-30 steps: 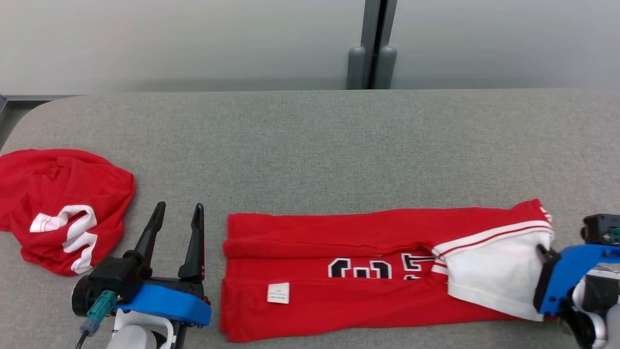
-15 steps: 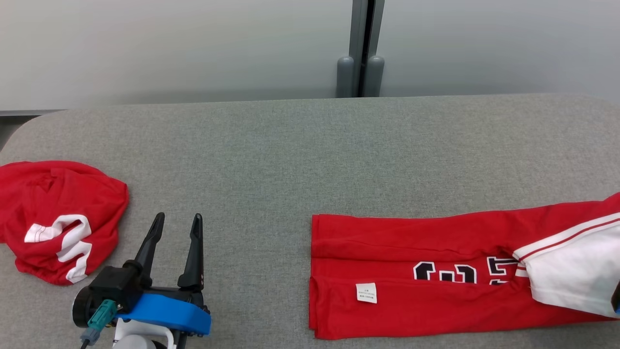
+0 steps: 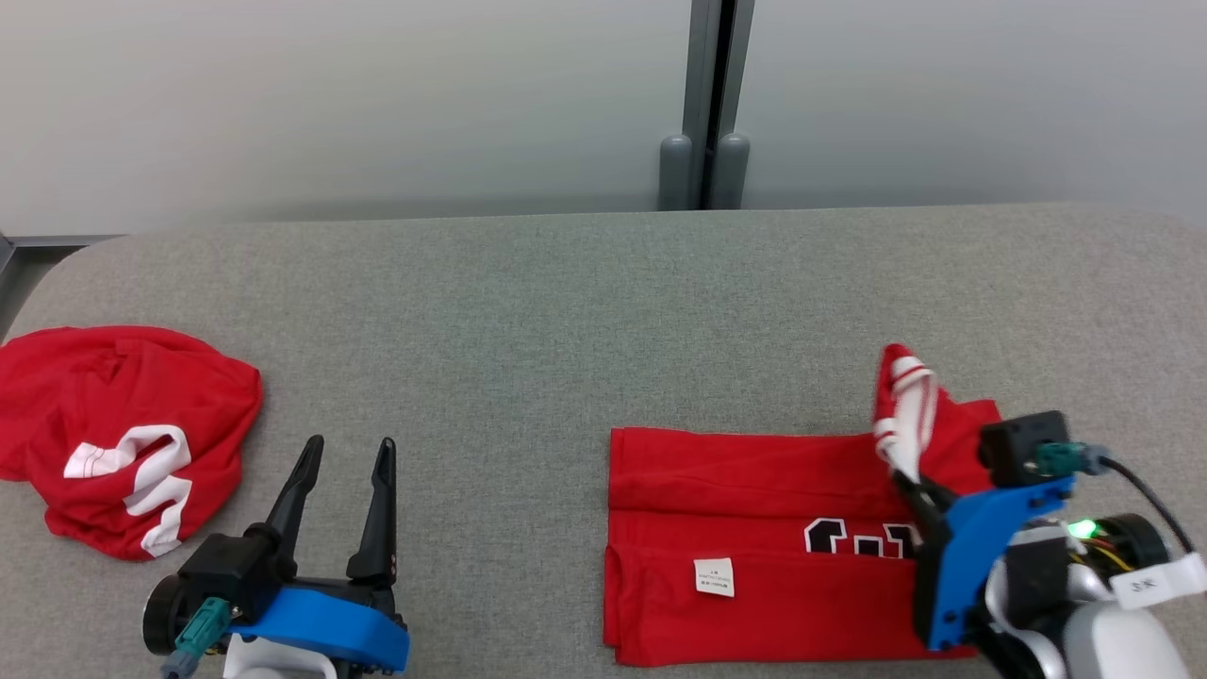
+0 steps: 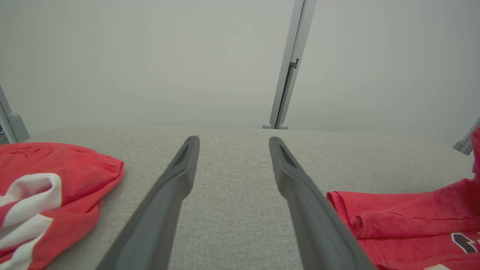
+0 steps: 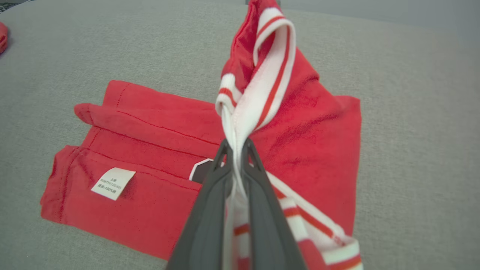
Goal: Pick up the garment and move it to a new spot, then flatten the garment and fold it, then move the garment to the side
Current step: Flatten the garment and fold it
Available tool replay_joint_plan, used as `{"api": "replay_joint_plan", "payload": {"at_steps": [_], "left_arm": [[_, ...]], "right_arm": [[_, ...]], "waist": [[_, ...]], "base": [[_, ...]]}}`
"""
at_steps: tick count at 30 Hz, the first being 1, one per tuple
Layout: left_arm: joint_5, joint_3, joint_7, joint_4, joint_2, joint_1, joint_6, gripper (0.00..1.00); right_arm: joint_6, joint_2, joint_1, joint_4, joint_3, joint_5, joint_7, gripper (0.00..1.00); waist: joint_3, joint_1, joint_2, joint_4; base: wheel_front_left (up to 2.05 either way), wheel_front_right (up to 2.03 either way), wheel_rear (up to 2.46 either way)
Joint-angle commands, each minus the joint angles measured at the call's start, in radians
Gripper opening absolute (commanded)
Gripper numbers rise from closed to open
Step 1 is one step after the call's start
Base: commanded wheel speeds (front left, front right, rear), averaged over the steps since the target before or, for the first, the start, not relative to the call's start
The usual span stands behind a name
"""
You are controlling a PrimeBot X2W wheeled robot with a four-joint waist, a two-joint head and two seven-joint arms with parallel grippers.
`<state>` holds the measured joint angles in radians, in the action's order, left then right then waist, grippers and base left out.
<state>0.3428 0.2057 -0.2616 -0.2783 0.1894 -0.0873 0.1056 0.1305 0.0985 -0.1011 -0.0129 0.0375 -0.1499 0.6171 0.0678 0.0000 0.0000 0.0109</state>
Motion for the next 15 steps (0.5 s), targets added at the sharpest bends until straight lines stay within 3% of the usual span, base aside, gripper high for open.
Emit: {"api": "replay_joint_plan", "payload": {"at_steps": [1,7,15], "left_arm": [[-0.005,-0.001,-0.005,-0.001,0.006,-0.003,0.003,1.0],[-0.008,0.012,-0.005,-0.005,0.0,-0.025,0.008,1.0],[-0.01,0.045,-0.005,-0.019,-0.004,-0.055,0.016,1.0]], "right_arm": [[0.001,-0.008,-0.025,0.008,-0.054,-0.017,-0.002,0.0],[0.001,-0.038,-0.111,0.117,-0.238,-0.066,-0.026,0.0],[0.001,-0.049,-0.217,0.317,-0.359,-0.148,-0.091,0.0]], "waist": [[-0.001,0.0,0.0,0.0],[0.009,0.0,0.0,0.013],[0.034,0.0,0.0,0.059]], "base": [[0.0,0.0,0.0],[0.0,0.0,0.0],[0.0,0.0,0.0]]}}
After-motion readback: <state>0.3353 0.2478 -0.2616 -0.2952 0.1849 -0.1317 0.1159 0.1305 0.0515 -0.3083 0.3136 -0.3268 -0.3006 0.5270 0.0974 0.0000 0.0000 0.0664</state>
